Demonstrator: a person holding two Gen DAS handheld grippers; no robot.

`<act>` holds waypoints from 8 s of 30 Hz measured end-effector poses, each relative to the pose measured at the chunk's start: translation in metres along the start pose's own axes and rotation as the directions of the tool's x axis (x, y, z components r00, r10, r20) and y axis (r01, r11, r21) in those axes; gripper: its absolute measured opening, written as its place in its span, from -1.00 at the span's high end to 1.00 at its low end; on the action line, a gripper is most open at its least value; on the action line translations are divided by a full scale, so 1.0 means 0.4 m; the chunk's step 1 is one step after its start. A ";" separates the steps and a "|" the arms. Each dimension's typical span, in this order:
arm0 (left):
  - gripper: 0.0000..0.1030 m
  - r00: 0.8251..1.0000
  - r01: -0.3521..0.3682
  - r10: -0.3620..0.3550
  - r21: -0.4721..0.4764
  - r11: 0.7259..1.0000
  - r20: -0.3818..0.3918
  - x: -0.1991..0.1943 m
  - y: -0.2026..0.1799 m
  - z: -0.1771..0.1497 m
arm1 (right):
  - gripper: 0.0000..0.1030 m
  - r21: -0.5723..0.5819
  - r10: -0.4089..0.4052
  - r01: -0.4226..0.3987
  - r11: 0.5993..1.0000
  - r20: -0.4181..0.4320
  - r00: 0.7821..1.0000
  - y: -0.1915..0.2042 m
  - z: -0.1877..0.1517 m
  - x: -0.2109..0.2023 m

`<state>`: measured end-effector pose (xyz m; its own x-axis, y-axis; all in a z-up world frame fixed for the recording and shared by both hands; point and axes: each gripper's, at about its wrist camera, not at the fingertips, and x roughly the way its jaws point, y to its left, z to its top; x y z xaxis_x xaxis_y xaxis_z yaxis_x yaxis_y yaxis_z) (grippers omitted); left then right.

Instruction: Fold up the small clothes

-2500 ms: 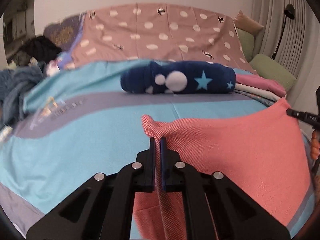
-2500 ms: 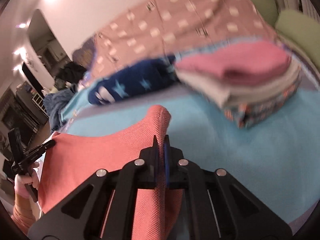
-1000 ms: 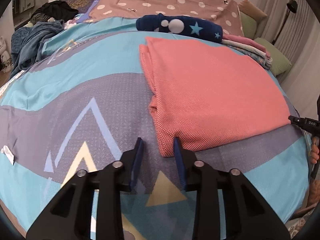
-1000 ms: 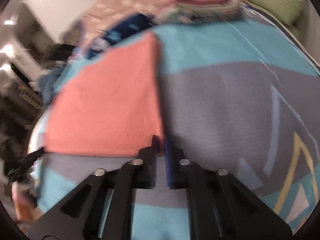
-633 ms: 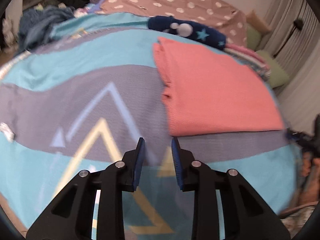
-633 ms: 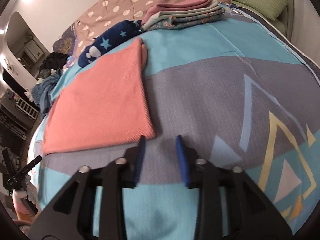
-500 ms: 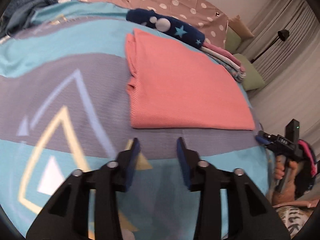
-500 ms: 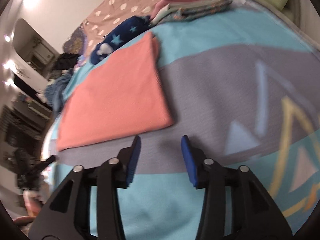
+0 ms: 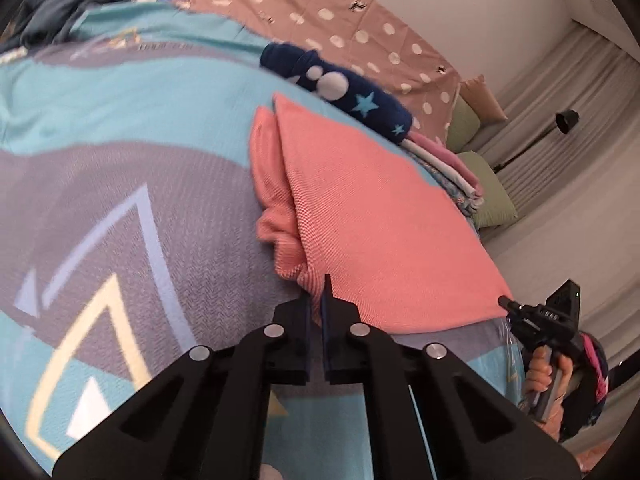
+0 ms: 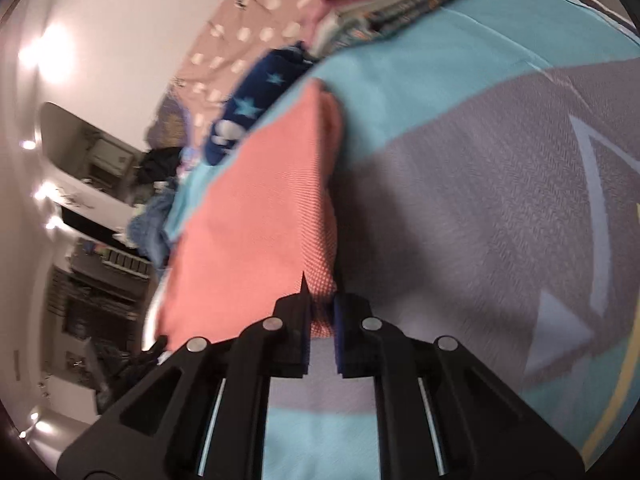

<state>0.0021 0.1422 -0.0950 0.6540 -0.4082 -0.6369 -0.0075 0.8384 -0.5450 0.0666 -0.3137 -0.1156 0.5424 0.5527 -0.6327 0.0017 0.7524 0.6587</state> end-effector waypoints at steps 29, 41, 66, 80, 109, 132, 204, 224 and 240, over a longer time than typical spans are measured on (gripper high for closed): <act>0.00 0.924 0.230 0.198 0.888 0.399 -0.328 0.405 -0.745 -0.347 | 0.38 -0.247 -0.125 0.089 0.965 -0.132 0.983 -0.042 0.205 0.097; 0.75 0.894 0.303 0.077 0.723 0.621 -0.441 0.446 -0.723 -0.238 | 0.89 -0.306 -0.052 0.041 0.951 -0.028 0.998 0.022 0.271 0.129; 0.29 0.954 0.253 -0.022 0.761 0.597 -0.300 0.309 -0.655 -0.239 | 0.67 -0.367 -0.324 0.330 0.869 0.081 0.943 0.032 0.153 0.071; 0.29 0.934 -0.329 0.295 0.163 0.930 0.203 -0.136 0.016 -0.045 | 0.04 -0.825 -0.217 0.195 0.531 0.090 0.972 0.442 -0.199 0.151; 0.46 0.995 0.102 -0.076 0.529 0.843 -0.071 -0.017 0.053 -0.016 | -0.23 -0.928 -0.329 0.220 0.300 0.116 0.937 0.627 -0.400 0.398; 0.72 0.999 0.050 -0.042 0.371 0.927 -0.030 -0.073 0.167 0.049 | -0.31 -0.933 -0.307 0.357 0.033 0.330 0.892 0.713 -0.542 0.554; 0.80 0.982 0.125 -0.096 0.179 0.976 -0.164 0.340 -0.072 0.373 | 0.91 -0.699 -0.128 0.255 0.668 0.230 0.965 0.648 -0.308 0.356; 0.81 0.987 0.034 0.013 0.291 0.956 -0.159 0.398 -0.328 0.323 | 0.91 -0.584 -0.088 0.222 0.781 0.249 0.964 0.500 -0.252 0.210; 0.81 0.981 0.027 0.045 0.361 0.932 -0.190 0.467 -0.465 0.276 | 0.90 -0.489 -0.075 0.202 0.848 0.266 0.961 0.403 -0.227 0.131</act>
<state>0.2092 -0.0501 -0.0525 0.4975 -0.4311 -0.7528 0.2842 0.9009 -0.3280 0.0191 -0.1311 -0.0794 0.7449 0.3794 -0.5488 -0.3004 0.9252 0.2320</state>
